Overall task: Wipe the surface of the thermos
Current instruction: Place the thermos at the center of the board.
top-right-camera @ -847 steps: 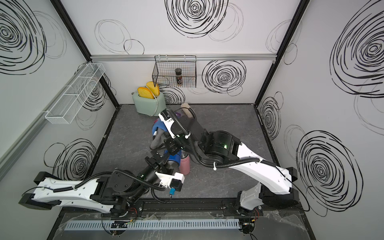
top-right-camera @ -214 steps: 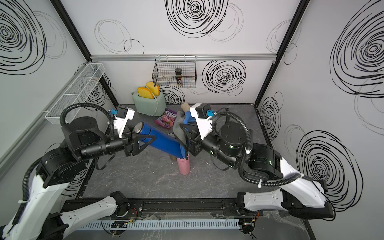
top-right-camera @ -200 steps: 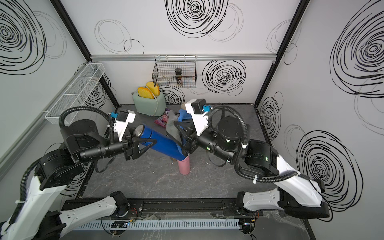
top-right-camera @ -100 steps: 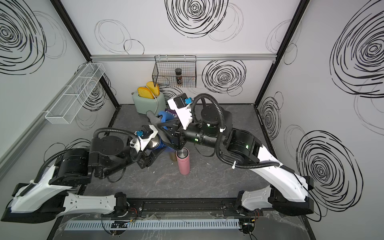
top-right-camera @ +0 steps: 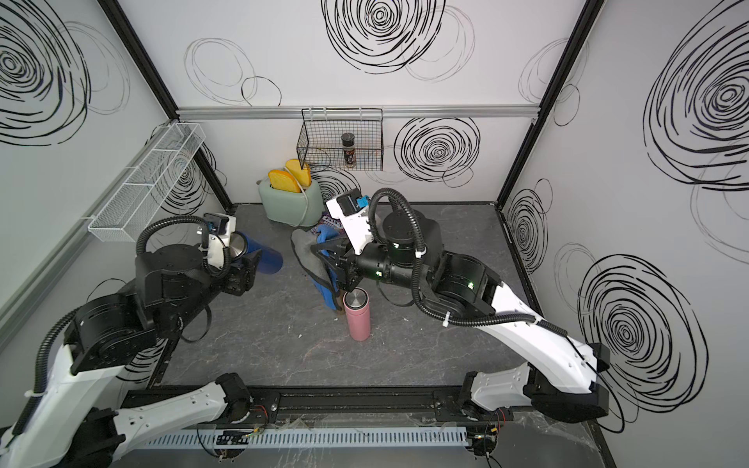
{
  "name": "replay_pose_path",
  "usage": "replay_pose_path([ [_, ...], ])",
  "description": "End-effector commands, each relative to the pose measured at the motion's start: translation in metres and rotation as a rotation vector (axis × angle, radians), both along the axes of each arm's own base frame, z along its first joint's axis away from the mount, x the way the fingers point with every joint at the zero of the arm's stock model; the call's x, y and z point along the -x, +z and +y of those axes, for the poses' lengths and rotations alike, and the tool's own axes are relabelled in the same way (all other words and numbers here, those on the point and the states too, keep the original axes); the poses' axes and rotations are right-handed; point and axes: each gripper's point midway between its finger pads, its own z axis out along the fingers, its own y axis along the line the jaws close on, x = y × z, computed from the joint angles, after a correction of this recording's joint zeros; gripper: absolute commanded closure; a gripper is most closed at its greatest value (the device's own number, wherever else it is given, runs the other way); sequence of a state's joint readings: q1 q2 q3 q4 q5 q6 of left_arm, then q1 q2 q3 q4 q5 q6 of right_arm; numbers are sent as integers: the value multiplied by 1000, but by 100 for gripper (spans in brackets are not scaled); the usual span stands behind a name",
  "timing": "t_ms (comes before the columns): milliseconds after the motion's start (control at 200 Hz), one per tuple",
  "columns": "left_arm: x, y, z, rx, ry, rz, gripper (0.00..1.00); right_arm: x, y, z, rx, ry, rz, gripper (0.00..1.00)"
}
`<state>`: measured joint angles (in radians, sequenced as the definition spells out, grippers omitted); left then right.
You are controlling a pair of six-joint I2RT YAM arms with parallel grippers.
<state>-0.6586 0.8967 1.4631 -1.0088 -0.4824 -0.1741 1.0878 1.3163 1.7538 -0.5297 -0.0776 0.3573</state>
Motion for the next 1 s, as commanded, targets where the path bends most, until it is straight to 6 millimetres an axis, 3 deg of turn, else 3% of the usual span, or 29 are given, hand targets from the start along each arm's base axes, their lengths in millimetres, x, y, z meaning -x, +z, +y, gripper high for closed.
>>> replay_pose_path([
  [0, -4, -35, -12, 135, -64, 122, 100, -7, 2, 6, -1, -12, -24, 100],
  [110, -14, -73, -6, 189, -62, 215, 100, -15, -15, 19, 45, -13, -17, 100],
  [370, -28, -116, 8, 221, 48, 210, 100, -28, -42, 39, 85, 2, 3, 100],
  [540, -33, -128, 4, 296, 84, 124, 100, -37, -53, 42, 90, -19, 6, 100],
  [810, -41, -152, -8, 139, 91, 161, 100, -53, -69, 32, 110, -46, 26, 100],
  [996, -50, -166, -18, 150, 90, 172, 100, -62, -76, 23, 107, -65, 43, 100],
])
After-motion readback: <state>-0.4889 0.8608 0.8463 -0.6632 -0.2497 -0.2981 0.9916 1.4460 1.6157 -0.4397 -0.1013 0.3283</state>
